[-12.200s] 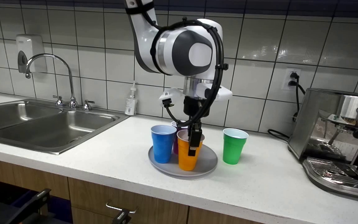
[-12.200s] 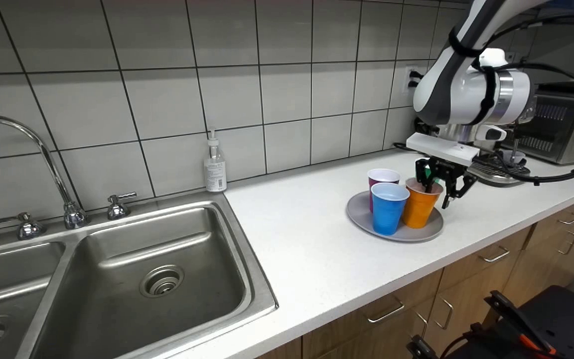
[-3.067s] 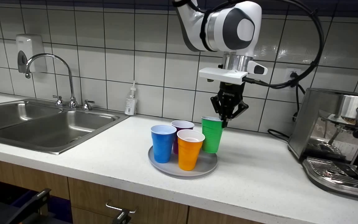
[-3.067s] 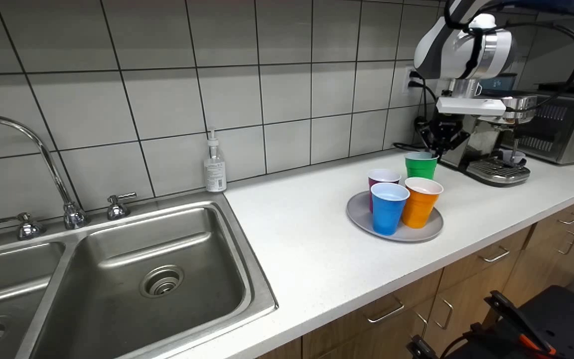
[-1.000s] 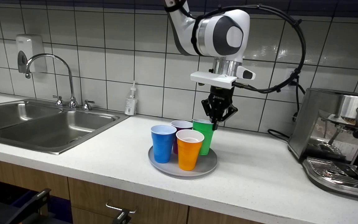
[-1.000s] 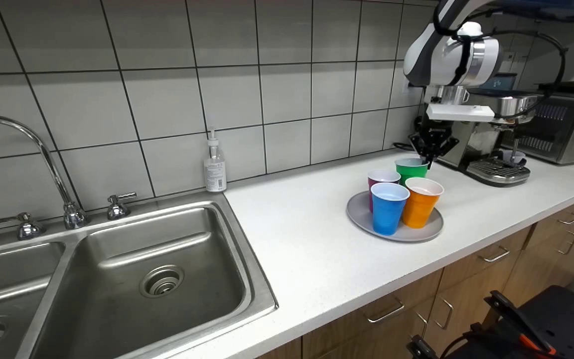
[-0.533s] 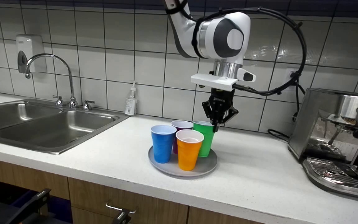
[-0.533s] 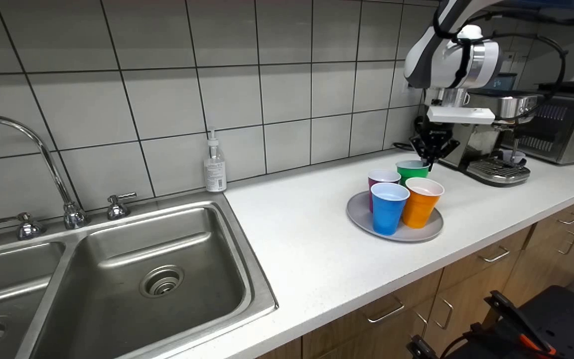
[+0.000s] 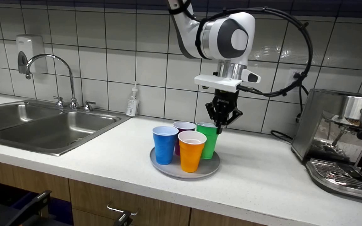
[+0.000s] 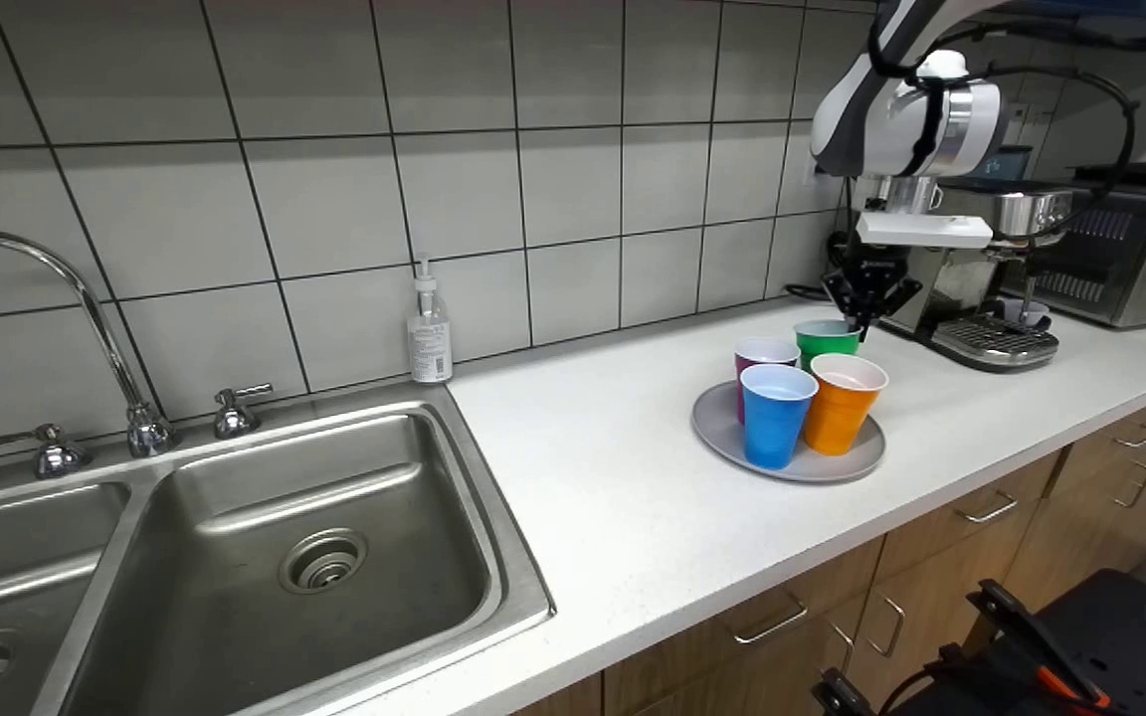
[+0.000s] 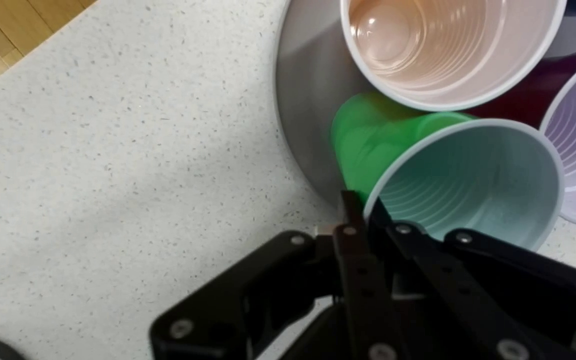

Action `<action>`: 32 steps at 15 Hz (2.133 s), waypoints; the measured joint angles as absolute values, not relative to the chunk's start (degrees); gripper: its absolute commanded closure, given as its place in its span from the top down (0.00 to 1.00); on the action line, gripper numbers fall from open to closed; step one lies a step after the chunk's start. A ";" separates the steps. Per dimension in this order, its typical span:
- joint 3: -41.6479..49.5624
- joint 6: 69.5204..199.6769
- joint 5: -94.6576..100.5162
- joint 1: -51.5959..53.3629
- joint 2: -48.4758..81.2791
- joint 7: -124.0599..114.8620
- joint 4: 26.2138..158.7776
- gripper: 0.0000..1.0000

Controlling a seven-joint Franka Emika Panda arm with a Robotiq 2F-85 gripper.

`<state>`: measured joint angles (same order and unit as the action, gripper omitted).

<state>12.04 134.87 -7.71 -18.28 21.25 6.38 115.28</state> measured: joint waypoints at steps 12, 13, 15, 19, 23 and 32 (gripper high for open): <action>12.05 136.69 -7.74 -18.66 23.06 6.37 114.72 0.01; 12.04 136.77 -7.75 -18.66 23.31 6.37 114.53 0.01; 11.98 136.80 -7.75 -18.66 23.80 6.38 114.02 0.01; 11.89 136.80 -7.75 -18.66 24.78 6.37 112.90 0.01; 11.84 136.80 -7.76 -18.66 25.46 6.37 112.14 0.01; 11.71 136.80 -7.76 -18.66 25.92 6.38 111.92 0.36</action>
<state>11.71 136.80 -7.76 -18.66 25.92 6.38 111.92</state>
